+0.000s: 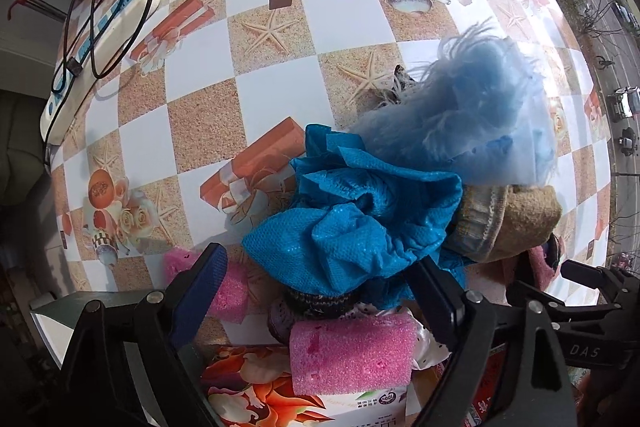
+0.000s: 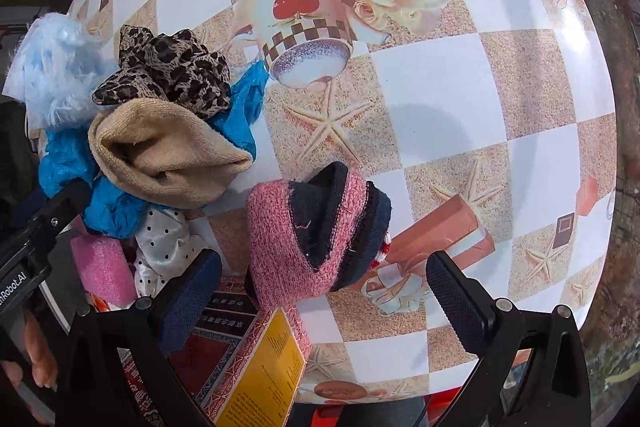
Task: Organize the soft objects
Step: 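Grasp the blue cloth with the left tool while the right tool grasps the pink-and-black sock, then lift and carry the blue cloth and pink sock toward the white box with both tools, then open the left tool over the box while the right tool releases the pink sock inside, then move both tools back to the pile of soft items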
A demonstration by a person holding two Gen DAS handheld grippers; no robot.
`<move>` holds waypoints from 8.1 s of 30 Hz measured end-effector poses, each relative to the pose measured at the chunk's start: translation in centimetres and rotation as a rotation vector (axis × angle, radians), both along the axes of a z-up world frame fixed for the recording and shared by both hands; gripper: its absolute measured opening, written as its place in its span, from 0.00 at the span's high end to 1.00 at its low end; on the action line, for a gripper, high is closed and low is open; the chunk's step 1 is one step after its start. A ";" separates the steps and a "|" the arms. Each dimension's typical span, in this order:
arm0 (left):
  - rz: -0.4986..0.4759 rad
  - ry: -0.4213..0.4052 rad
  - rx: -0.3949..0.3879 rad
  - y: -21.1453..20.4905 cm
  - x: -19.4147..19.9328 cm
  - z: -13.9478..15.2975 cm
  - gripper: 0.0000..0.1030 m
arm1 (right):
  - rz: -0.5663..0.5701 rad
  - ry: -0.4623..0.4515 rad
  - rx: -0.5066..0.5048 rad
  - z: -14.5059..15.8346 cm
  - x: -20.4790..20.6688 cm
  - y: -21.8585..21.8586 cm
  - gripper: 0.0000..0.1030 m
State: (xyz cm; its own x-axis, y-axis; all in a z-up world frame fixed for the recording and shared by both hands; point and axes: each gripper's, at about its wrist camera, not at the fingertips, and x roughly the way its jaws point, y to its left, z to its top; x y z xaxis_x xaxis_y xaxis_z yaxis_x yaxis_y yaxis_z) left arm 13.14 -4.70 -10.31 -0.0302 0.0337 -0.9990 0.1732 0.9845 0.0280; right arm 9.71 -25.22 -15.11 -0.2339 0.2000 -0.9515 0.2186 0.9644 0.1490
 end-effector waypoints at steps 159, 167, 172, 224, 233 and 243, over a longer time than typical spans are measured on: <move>0.386 -0.234 -0.077 27.2 -31.8 8.3 0.87 | 0.988 -0.325 0.194 16.0 -20.9 35.9 0.62; 0.388 -0.218 -0.068 27.5 -31.6 7.7 0.87 | 1.004 -0.308 0.194 15.5 -21.2 36.4 0.62; 0.384 -0.207 -0.065 27.4 -31.5 7.4 0.87 | 1.010 -0.299 0.191 15.2 -21.1 36.6 0.62; 0.146 -0.313 -0.371 17.0 -18.3 13.9 0.00 | 0.234 -0.401 0.065 23.0 -7.9 12.5 0.01; 0.076 -0.200 -0.297 8.0 -12.5 9.8 0.00 | 0.133 -0.237 0.012 14.8 -1.2 5.1 0.01; 0.117 -0.084 -0.205 3.9 -7.5 3.8 0.00 | 0.183 -0.140 0.095 5.0 3.6 6.3 0.01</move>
State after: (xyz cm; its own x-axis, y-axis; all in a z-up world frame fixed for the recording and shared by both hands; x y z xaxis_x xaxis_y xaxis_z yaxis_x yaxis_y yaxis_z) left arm 5.63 -0.79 -6.55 0.0614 -0.1684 -0.9838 0.0635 0.9843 -0.1645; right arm 13.35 -18.97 -10.07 -0.1416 0.2568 -0.9560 0.0124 0.9661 0.2577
